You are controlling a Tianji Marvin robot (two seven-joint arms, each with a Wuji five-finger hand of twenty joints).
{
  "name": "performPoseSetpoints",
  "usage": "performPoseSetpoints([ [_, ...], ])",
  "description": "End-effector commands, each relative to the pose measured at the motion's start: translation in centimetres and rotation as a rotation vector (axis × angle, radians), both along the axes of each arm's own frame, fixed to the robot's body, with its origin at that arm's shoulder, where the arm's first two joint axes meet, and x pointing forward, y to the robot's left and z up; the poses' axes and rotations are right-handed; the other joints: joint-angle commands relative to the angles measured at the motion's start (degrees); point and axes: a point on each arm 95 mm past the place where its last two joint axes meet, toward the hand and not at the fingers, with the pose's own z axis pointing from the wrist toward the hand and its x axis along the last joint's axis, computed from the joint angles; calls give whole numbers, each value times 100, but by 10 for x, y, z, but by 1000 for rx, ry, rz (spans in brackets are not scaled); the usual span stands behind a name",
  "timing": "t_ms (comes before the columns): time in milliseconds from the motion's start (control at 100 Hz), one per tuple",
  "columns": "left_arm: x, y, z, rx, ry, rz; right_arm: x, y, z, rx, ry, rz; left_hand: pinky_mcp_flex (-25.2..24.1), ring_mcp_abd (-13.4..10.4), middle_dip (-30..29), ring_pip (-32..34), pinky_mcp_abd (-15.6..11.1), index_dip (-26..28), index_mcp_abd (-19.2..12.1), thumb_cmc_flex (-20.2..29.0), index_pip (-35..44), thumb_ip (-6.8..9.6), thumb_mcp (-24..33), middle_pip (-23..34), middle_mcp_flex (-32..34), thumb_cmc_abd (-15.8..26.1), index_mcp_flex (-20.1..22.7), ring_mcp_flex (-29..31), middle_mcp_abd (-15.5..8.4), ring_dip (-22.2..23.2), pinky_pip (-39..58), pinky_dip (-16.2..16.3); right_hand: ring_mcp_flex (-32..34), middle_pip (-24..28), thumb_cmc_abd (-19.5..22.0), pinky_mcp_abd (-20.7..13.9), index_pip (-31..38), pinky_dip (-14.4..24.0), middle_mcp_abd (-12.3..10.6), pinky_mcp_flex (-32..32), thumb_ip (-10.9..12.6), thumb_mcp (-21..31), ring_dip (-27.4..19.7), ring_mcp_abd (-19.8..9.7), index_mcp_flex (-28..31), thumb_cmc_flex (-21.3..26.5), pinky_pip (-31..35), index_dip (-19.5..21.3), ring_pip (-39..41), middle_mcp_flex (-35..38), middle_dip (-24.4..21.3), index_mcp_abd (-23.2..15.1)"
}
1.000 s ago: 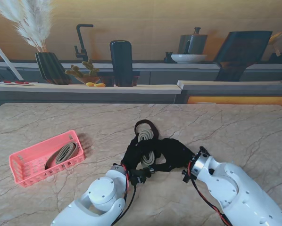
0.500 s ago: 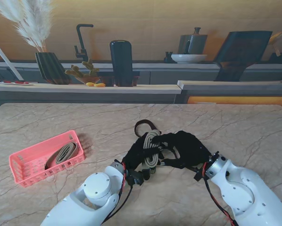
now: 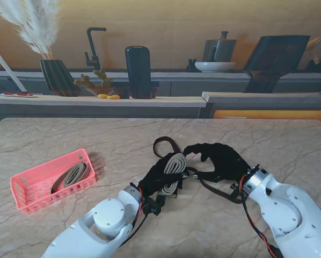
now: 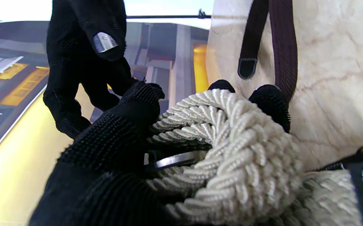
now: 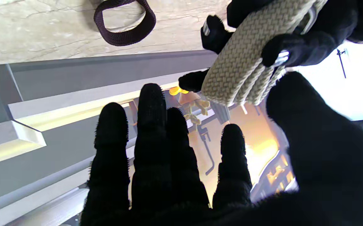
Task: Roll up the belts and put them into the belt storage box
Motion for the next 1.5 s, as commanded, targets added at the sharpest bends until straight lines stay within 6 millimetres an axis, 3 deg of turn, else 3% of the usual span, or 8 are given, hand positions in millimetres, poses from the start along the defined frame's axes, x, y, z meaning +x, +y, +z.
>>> performPoseSetpoints([
  [0, -3, -6, 2, -10, -10, -7, 1, 0, -3, 12, 23, -7, 436, -435, -257, 274, -299, -332, -522, 120, -376, 194, 517, 97, 293, 66, -251, 417, -296, -128, 956, 2, 176, -69, -87, -104, -43, 158, 12, 87, 136, 149, -80, -1, -117, 166, -42, 21, -114, 78, -29, 80],
  [200, -4, -10, 1, 56, -77, -4, 6, 0, -12, 26, 72, -21, 674, -511, -1045, 221, -425, -1389, -751, -421, -2267, 134, 1054, 585, 0, -193, -228, 588, -364, -418, 947, -422, 444, 21, -84, -172, 33, 131, -119, 297, 103, 241, -139, -93, -188, 545, 61, 64, -176, 346, -104, -67],
  [310, -5, -12, 0, 78, -104, -1, 10, 5, -17, 42, 112, -16, 815, -526, -1263, 205, -428, -1604, -903, -667, -2683, 110, 1341, 729, -108, -293, -229, 690, -373, -527, 943, -568, 617, 88, -59, -170, 143, 101, -78, 395, 93, 232, -146, -85, -292, 635, 125, 88, -167, 552, -164, -173],
  [630, -7, -12, 1, 99, -146, -16, 23, 20, -31, 104, 249, 34, 807, -516, -1526, 126, -464, -1611, -1344, -745, -2703, 168, 1532, 666, -209, -271, -186, 716, -370, -647, 898, -694, 936, 156, -47, -259, 443, 9, -397, 557, 95, 338, -193, -236, -318, 999, 247, 66, -280, 1035, -392, -421],
  [970, -7, -11, 1, 101, -140, -41, 25, 31, -39, 253, 460, 104, 710, -457, -1737, 66, -404, -1528, -1157, -595, -2559, 233, 1428, 661, -439, -93, -211, 536, -312, -640, 743, -762, 882, -106, 139, -301, 754, -39, -707, 519, -38, 454, -181, -315, 1040, 1394, 243, 145, -387, 1549, -333, -412],
  [1210, -7, -12, 1, 110, -132, -15, 20, 36, -40, 309, 512, 138, 659, -405, -1721, 62, -282, -1490, -948, -490, -2489, 249, 1342, 710, -442, -37, -191, 512, -299, -588, 705, -709, 604, -290, -382, -179, 303, -14, -330, 335, 91, 246, -154, -128, 882, 392, 148, 50, -452, 1194, -279, 47],
  [1390, -6, -14, 0, 142, -141, -13, 17, 48, -42, 325, 458, 120, 659, -384, -1692, 73, -276, -1451, -849, -485, -2420, 247, 1321, 707, -472, 11, -200, 501, -259, -571, 700, -695, 402, -222, -77, 15, 107, 68, -57, 182, 100, -222, -99, 129, 887, -48, 115, 58, -386, 952, -210, 201],
  [1490, -7, -15, -1, 147, -146, -22, 17, 56, -44, 324, 430, 109, 652, -372, -1700, 77, -251, -1440, -795, -504, -2399, 261, 1313, 704, -486, 33, -206, 481, -246, -563, 708, -684, 469, -105, 58, 28, 166, 144, -179, 224, 183, -2, -54, 120, 1059, 49, 186, 138, -251, 1024, -166, 113],
])
